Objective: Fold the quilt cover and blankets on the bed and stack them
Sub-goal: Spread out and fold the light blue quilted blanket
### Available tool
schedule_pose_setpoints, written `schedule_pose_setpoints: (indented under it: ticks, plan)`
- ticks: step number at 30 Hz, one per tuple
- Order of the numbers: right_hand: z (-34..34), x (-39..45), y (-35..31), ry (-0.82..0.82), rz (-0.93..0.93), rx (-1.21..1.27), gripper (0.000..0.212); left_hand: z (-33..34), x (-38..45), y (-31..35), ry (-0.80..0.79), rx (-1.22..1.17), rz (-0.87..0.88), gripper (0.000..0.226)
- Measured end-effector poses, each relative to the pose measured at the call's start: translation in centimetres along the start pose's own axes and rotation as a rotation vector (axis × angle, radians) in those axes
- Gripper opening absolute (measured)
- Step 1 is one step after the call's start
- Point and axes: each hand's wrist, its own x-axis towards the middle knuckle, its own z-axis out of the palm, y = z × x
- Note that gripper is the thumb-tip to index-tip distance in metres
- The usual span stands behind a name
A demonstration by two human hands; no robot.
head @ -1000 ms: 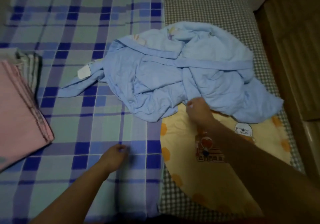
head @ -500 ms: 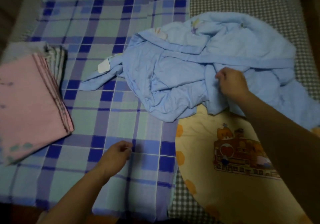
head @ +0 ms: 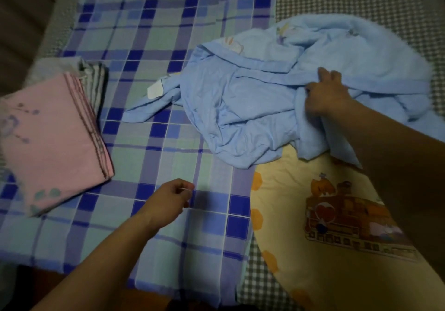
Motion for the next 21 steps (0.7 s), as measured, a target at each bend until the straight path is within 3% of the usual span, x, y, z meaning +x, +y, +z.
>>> schedule_pose_setpoints:
  ticks: [3,6,8,11,15,16,17,18,19,20,21]
  plan:
    - [-0.1,1.5,-0.3,0.143,0.123,0.017,0.048,0.1,-0.1,-0.2,0.001,-0.020,-0.004,0.016]
    - [-1.0,-1.4,-1.4,0.336,0.206,0.426,0.044,0.7,-0.6,-0.4,0.011,-0.034,0.003,0.016]
    - [-0.9,-6.0,-1.8,0.351,0.234,0.597,0.038,1.4,-1.2,-0.2,-0.016,-0.022,0.007,0.016]
    - [1.7,-15.3,-1.9,0.194,0.196,0.655,0.028,3.0,-2.3,0.3,-0.071,0.012,0.042,0.014]
    - [6.2,-29.2,-2.1,-0.349,0.056,0.521,0.027,5.9,-3.9,1.3,-0.120,0.136,0.135,0.013]
    - [8.3,-32.4,-0.9,-0.352,0.116,0.498,0.030,6.6,-4.5,1.6,-0.144,0.180,0.169,0.016]
    - [10.9,-34.7,0.6,-0.369,0.154,0.507,0.032,7.3,-4.9,1.7,-0.180,0.224,0.207,0.025]
    - [11.2,-35.6,2.4,-0.485,0.219,0.678,0.032,7.8,-5.5,1.7,-0.237,0.278,0.250,0.042]
    - [11.6,-37.0,3.2,-0.397,0.274,0.657,0.030,8.2,-5.9,1.7,-0.299,0.353,0.304,0.065]
    - [7.8,-36.9,2.4,-0.414,0.079,0.544,0.024,8.6,-6.2,1.6,-0.345,0.454,0.360,0.089]
    - [4.5,-37.3,0.9,-0.378,0.151,0.601,0.018,9.0,-6.6,1.8,-0.367,0.529,0.423,0.110]
